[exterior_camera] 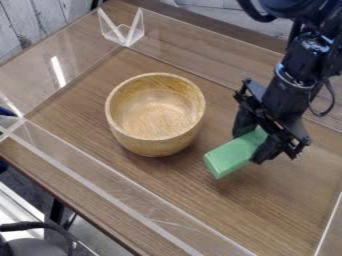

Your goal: Put the green block in the brown bowl

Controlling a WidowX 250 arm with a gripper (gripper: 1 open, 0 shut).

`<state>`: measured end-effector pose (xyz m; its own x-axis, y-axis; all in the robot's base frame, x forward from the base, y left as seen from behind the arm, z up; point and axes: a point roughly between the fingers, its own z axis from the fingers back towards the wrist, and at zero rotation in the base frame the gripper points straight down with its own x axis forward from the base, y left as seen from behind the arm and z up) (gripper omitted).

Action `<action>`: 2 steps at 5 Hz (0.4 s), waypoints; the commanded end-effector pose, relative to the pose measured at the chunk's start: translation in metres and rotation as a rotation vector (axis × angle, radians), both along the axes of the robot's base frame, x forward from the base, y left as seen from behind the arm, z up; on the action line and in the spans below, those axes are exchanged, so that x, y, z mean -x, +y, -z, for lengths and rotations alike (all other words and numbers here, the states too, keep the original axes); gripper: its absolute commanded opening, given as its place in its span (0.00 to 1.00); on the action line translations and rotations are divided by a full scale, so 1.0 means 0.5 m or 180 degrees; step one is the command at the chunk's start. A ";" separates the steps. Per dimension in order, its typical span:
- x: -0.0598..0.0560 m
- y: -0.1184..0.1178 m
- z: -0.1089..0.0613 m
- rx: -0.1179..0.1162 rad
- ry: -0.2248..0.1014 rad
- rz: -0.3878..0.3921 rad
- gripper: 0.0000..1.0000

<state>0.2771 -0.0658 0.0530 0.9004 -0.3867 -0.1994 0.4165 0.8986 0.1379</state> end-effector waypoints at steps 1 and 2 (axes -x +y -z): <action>-0.024 0.007 -0.059 0.0043 -0.0273 0.0025 0.00; -0.027 0.022 -0.081 0.0033 -0.0333 0.0032 0.00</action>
<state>0.2796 -0.0540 0.0706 0.9018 -0.3913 -0.1834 0.4195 0.8945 0.1546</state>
